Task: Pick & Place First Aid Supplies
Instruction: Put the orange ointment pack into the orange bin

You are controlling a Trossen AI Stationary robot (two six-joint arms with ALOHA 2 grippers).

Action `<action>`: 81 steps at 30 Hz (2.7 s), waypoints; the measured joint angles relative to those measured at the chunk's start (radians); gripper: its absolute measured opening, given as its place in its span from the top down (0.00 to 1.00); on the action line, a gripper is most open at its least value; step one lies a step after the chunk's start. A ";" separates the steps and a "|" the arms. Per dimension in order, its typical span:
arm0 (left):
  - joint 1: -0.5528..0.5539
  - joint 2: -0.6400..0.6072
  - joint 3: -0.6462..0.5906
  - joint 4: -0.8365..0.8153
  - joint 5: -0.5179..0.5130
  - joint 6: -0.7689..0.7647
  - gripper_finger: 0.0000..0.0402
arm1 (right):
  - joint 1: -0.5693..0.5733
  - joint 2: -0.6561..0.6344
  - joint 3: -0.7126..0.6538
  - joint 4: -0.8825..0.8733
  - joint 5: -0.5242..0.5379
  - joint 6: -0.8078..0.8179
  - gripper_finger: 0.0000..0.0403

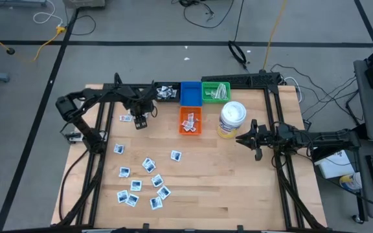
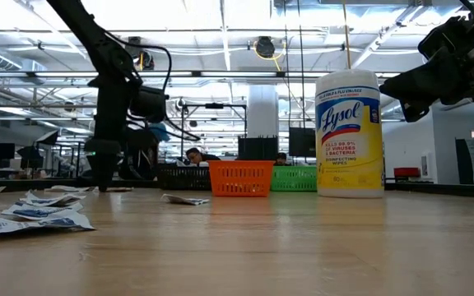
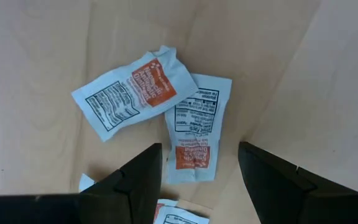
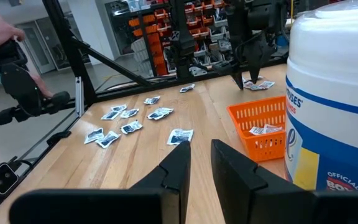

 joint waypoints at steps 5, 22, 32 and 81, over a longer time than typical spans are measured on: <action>0.016 0.016 0.003 -0.002 0.060 -0.003 0.46 | 0.000 0.000 0.000 0.000 0.000 0.000 0.85; 0.017 0.009 0.000 -0.036 0.078 -0.057 0.92 | 0.000 0.000 0.000 0.000 0.000 0.000 0.85; 0.005 -0.099 0.096 -0.250 0.084 -0.107 0.99 | 0.000 0.000 0.000 0.000 0.000 0.000 0.85; -0.317 0.462 1.154 -0.651 0.160 -0.212 1.00 | 0.000 0.000 0.001 0.000 0.000 0.000 0.85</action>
